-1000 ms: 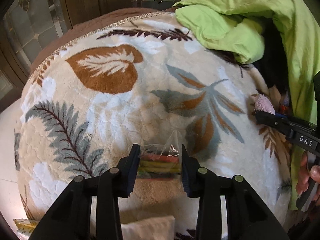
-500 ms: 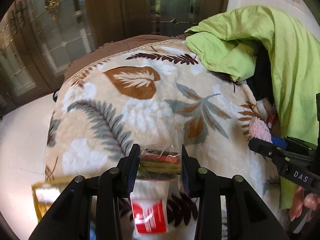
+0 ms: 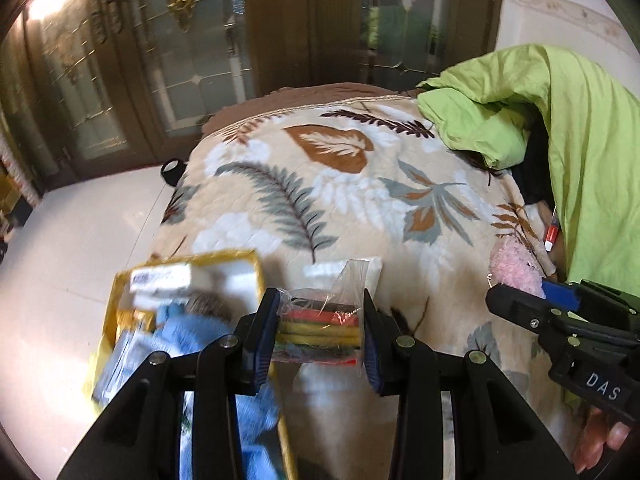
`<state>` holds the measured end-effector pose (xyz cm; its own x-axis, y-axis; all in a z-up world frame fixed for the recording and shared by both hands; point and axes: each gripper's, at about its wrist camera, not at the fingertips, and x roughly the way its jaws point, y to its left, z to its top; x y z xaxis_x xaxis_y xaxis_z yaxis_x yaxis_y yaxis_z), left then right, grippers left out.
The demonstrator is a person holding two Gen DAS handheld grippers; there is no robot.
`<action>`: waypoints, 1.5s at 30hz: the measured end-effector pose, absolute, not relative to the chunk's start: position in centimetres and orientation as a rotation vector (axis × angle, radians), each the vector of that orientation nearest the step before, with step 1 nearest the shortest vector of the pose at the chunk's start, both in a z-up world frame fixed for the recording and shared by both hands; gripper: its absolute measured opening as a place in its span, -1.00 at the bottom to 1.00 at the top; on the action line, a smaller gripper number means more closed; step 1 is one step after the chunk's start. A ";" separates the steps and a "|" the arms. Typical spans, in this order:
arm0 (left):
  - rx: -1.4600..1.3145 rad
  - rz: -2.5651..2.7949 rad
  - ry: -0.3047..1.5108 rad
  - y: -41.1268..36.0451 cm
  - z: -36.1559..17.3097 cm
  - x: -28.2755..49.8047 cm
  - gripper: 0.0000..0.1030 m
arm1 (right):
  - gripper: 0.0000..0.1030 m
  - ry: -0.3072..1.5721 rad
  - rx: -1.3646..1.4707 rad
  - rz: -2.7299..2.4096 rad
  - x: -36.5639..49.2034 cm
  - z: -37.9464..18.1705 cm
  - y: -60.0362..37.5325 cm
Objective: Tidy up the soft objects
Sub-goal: 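Carry the straws bag and pink ball over the tray and open both tools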
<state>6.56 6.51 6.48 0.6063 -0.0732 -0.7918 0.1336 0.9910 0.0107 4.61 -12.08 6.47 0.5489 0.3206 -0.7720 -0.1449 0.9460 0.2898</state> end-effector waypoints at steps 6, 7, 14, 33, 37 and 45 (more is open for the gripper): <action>0.054 -0.047 0.893 8.9 6.7 4.0 -0.27 | -0.33 0.944 0.156 0.337 3.3 7.2 -8.8; 0.051 -0.034 0.891 9.5 6.7 3.7 -0.27 | -0.33 0.943 0.149 0.348 3.2 7.4 -8.2; 0.051 0.055 0.863 12.5 7.1 1.8 -0.27 | -0.33 0.934 0.087 0.426 2.3 8.2 -3.8; 0.015 0.158 0.866 18.7 6.4 0.1 -0.27 | -0.33 0.948 -0.052 0.550 1.2 8.8 5.0; -0.003 0.178 0.877 20.4 6.1 -0.4 -0.27 | -0.33 0.960 -0.056 0.566 1.4 8.5 6.3; -0.103 0.188 0.955 23.5 3.5 -0.1 -0.27 | -0.33 0.979 -0.084 0.577 2.7 7.7 9.0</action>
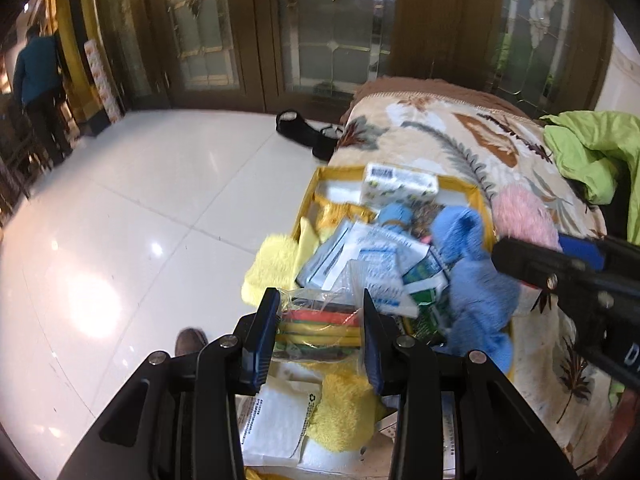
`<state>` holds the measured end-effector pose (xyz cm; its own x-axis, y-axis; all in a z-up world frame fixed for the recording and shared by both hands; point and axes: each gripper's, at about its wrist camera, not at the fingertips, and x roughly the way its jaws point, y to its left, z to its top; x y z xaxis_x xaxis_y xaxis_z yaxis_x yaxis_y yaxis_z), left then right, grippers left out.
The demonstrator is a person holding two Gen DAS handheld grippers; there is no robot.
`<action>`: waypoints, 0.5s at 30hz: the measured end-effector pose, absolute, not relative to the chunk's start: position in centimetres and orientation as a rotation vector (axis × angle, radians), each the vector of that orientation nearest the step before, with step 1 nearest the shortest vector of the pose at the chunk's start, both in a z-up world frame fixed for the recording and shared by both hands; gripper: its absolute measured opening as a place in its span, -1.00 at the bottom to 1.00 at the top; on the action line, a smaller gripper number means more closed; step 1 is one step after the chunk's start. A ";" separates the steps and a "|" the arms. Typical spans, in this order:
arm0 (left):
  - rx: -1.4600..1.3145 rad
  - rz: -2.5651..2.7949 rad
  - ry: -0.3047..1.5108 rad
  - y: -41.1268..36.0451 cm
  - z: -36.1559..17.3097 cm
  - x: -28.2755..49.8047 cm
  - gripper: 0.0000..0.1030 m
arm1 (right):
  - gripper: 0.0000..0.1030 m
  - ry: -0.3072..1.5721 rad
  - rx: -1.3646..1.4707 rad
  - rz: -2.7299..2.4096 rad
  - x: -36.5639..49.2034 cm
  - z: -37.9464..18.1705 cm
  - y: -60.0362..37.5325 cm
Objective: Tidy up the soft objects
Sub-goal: 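Carry the straws bag and pink ball over the tray and open both tools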
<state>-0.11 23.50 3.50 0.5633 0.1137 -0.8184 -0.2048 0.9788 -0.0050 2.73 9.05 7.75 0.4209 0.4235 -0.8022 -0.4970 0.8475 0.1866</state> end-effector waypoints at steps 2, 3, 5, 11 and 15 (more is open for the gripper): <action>-0.113 0.185 0.967 23.6 3.0 -0.1 -0.27 | -0.33 0.987 -0.101 0.577 3.4 7.2 9.8; -0.115 0.184 0.972 23.6 2.8 0.0 -0.27 | -0.33 0.991 -0.109 0.576 3.6 7.0 10.2; -0.115 0.183 0.981 23.7 2.4 0.0 -0.27 | -0.33 1.006 -0.123 0.572 4.3 6.2 10.8; -0.143 0.186 1.014 24.5 0.8 -0.1 -0.24 | -0.33 1.061 -0.117 0.591 5.7 3.7 12.3; -0.165 0.180 1.010 24.7 0.8 0.0 -0.20 | -0.24 1.127 -0.068 0.628 6.3 2.1 12.6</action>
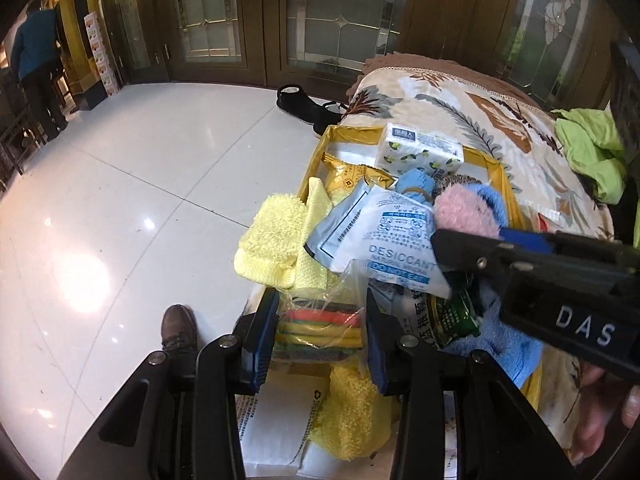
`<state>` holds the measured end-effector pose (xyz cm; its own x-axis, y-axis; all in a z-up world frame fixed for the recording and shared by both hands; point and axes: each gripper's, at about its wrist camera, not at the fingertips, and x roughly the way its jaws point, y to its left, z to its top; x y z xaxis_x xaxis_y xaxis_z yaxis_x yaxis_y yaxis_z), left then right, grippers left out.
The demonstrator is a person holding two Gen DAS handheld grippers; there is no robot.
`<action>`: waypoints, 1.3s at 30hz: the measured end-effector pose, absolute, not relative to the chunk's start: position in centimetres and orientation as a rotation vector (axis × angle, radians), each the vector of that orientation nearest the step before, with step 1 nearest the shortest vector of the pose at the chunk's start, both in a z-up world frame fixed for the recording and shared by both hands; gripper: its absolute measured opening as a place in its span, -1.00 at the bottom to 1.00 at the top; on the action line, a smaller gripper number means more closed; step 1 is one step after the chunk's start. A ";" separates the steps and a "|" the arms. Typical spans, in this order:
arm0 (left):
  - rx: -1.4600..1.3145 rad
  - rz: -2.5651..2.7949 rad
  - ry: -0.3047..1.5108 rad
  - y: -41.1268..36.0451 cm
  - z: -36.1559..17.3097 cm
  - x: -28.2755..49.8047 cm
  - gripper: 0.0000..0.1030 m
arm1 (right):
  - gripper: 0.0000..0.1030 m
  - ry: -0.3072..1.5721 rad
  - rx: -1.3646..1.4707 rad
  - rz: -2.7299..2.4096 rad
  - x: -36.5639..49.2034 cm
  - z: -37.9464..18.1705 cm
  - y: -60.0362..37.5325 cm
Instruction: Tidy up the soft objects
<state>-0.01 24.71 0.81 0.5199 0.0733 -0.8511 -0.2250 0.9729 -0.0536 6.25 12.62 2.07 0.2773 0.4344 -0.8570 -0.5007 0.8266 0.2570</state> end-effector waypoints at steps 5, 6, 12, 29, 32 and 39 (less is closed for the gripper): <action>-0.257 0.170 1.015 25.7 0.8 -0.2 0.11 | -0.24 1.105 -0.038 0.652 5.9 2.9 12.1; -0.267 0.172 1.017 25.8 1.0 -0.3 0.14 | -0.24 1.091 -0.020 0.659 5.8 3.4 11.8; -0.341 0.148 1.014 26.2 2.0 -0.8 0.41 | -0.01 1.059 0.064 0.680 5.6 5.4 10.7; -0.409 0.093 1.019 24.8 4.3 -1.8 0.42 | -0.01 1.015 0.228 0.661 2.7 8.9 3.3; -0.342 0.138 0.985 23.7 5.0 -1.9 0.42 | -0.01 0.993 0.211 0.651 1.3 9.1 2.0; -0.169 0.261 0.955 21.1 6.0 -2.0 0.44 | -0.01 1.006 0.235 0.618 -0.8 7.9 -0.8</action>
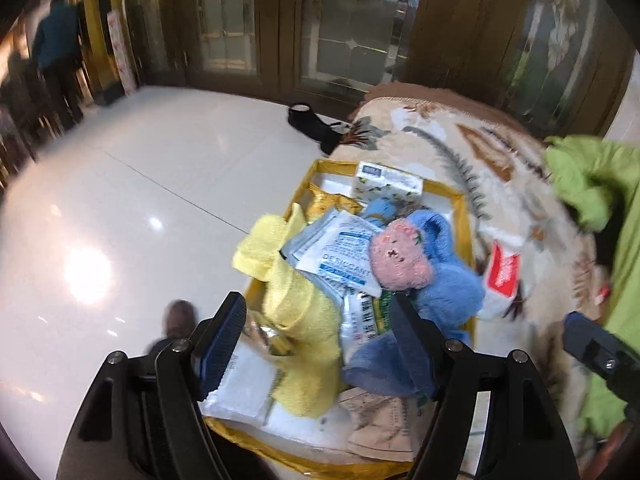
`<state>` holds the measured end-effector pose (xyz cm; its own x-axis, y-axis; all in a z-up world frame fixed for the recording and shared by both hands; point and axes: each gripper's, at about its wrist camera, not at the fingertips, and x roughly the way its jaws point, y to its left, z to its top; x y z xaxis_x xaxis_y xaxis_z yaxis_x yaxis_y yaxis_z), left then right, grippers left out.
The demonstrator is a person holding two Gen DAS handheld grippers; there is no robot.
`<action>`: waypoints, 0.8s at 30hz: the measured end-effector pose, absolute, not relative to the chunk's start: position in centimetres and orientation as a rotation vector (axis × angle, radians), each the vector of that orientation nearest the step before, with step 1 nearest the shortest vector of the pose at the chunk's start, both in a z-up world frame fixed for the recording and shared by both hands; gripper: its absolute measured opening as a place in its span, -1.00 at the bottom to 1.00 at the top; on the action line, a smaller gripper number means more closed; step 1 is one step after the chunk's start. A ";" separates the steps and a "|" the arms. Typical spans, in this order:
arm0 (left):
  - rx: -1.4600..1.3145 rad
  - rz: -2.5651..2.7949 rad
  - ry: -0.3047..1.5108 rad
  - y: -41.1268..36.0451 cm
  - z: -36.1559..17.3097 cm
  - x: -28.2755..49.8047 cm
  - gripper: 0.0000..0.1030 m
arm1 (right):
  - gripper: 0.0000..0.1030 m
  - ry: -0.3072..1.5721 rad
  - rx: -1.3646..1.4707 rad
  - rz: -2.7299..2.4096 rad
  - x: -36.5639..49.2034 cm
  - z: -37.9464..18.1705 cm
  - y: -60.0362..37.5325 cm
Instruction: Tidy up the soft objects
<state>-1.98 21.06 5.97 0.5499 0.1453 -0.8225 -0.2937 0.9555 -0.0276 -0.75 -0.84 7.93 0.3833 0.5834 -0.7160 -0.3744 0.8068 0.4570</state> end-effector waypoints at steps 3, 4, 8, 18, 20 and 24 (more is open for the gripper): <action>-0.132 0.262 0.936 20.1 6.2 -2.2 0.44 | -0.01 1.014 0.245 0.598 -1.0 7.4 -1.8; -0.116 0.256 0.928 19.7 6.3 -2.2 0.44 | -0.01 1.018 0.248 0.594 -1.2 7.3 -2.1; -0.037 0.260 0.906 18.0 6.6 -2.6 0.44 | -0.01 1.026 0.259 0.580 -1.5 7.0 -2.8; -0.044 0.174 0.891 17.0 6.5 -2.9 0.44 | -0.01 0.934 0.176 0.577 -2.9 9.1 -1.5; -0.037 0.181 0.892 17.1 6.4 -2.8 0.45 | -0.01 0.935 0.146 0.561 -2.9 8.8 -1.0; -0.042 0.182 0.890 17.4 6.3 -2.9 0.45 | -0.01 0.948 0.089 0.527 -3.0 8.1 -0.1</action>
